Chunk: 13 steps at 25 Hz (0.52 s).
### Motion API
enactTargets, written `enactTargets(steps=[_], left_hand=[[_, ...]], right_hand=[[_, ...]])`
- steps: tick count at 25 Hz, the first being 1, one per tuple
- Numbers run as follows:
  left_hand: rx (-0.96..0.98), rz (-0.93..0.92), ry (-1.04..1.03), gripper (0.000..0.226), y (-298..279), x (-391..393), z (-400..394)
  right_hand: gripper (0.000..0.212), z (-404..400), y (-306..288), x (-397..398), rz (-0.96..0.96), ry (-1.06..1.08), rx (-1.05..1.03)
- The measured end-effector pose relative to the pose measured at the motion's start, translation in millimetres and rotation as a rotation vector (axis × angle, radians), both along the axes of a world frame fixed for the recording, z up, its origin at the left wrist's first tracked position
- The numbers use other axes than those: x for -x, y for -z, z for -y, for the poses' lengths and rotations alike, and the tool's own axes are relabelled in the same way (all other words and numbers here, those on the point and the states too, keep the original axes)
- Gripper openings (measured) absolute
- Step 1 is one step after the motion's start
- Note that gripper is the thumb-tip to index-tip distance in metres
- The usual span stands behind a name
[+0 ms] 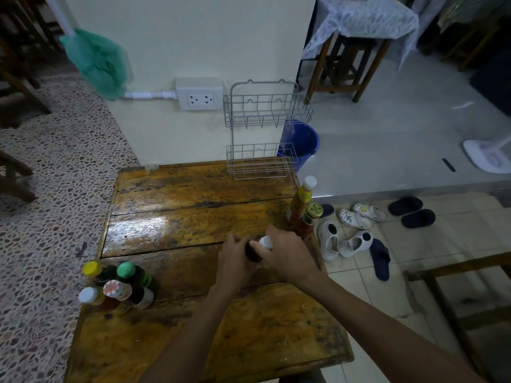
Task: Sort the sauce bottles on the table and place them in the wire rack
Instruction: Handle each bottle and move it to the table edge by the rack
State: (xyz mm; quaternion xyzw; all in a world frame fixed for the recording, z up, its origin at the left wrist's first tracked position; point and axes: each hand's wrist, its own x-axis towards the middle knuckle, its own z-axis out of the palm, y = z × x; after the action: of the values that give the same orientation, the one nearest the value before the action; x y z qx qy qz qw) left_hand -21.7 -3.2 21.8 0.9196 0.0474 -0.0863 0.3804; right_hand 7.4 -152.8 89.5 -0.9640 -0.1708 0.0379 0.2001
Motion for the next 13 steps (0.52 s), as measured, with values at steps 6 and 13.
enactTargets(steps=[6,13], left_hand=[[0.351,0.104,0.080,0.035,-13.1,-45.8,26.4],[0.462,0.073,-0.081,0.039,0.2,-104.7,46.8]], right_hand=[[0.026,8.2,-1.1,-25.9,0.067,0.148,-0.151],[0.075,15.9,16.4,-44.6,-0.071,0.121,-0.116]])
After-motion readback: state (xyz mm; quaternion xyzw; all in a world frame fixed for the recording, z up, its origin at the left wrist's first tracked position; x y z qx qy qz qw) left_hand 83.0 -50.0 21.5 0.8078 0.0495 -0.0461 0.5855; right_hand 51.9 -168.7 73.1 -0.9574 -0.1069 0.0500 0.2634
